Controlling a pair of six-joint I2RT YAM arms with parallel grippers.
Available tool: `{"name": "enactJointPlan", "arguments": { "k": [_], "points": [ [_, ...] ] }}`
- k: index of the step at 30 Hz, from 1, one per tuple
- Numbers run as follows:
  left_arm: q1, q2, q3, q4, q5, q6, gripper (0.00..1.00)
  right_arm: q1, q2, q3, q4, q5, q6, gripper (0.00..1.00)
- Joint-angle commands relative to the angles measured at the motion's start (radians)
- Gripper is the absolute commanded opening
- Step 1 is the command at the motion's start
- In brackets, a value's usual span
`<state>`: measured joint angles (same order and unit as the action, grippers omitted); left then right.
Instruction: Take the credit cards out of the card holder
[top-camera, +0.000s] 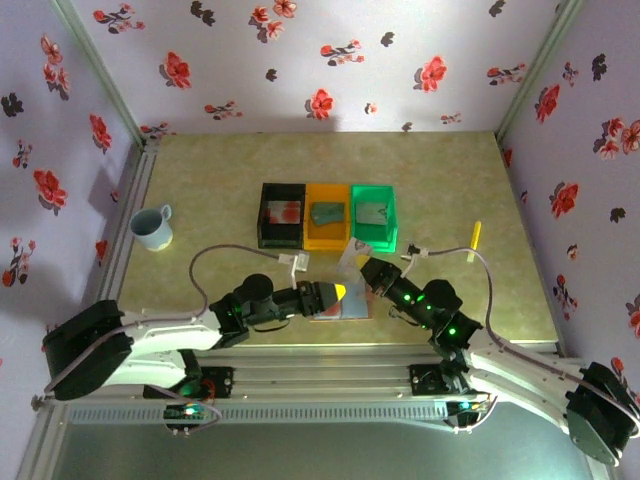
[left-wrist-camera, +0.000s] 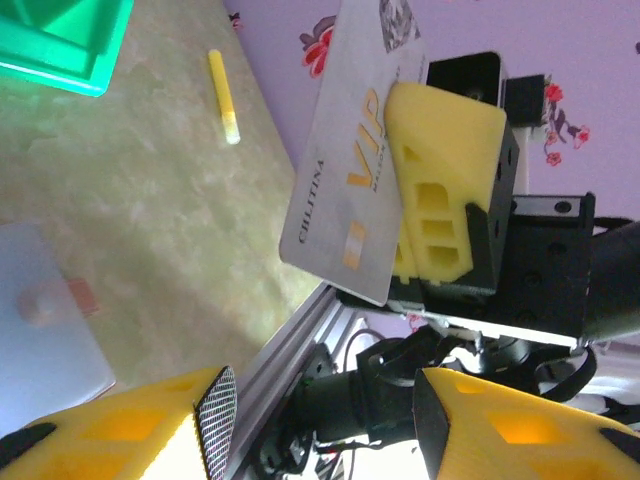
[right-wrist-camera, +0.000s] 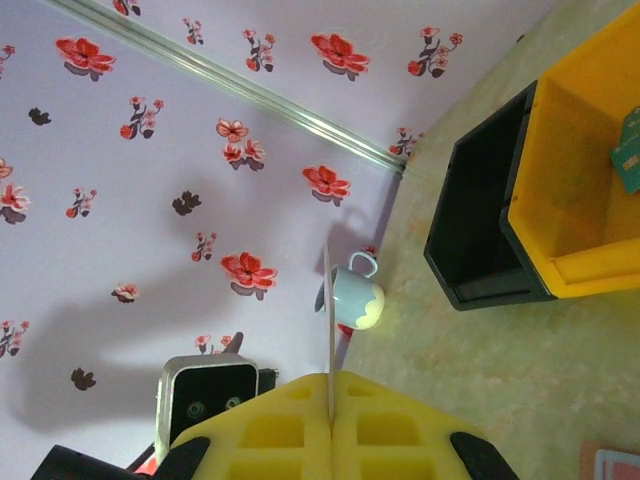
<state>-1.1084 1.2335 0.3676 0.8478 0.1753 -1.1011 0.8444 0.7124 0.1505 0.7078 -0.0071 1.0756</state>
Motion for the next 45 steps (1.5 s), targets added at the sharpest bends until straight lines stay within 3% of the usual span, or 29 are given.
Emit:
{"name": "enactJointPlan", "arguments": {
  "k": [1, 12, 38, 45],
  "points": [
    [-0.01, 0.048, 0.042, 0.151, -0.025, -0.03, 0.52, 0.012, -0.01, -0.018, 0.078, 0.041, 0.036, 0.0],
    [-0.016, 0.167, 0.07, 0.33, -0.06, -0.085, 0.45, 0.023, -0.058, -0.046, 0.065, 0.073, 0.046, 0.0],
    [-0.022, 0.218, 0.126, 0.351, -0.088, -0.065, 0.15, 0.04, -0.085, -0.089, 0.075, 0.105, 0.094, 0.0],
    [-0.02, 0.227, 0.137, 0.345, -0.088, -0.061, 0.02, 0.042, -0.099, -0.089, 0.051, 0.098, 0.09, 0.02]
  ]
}}
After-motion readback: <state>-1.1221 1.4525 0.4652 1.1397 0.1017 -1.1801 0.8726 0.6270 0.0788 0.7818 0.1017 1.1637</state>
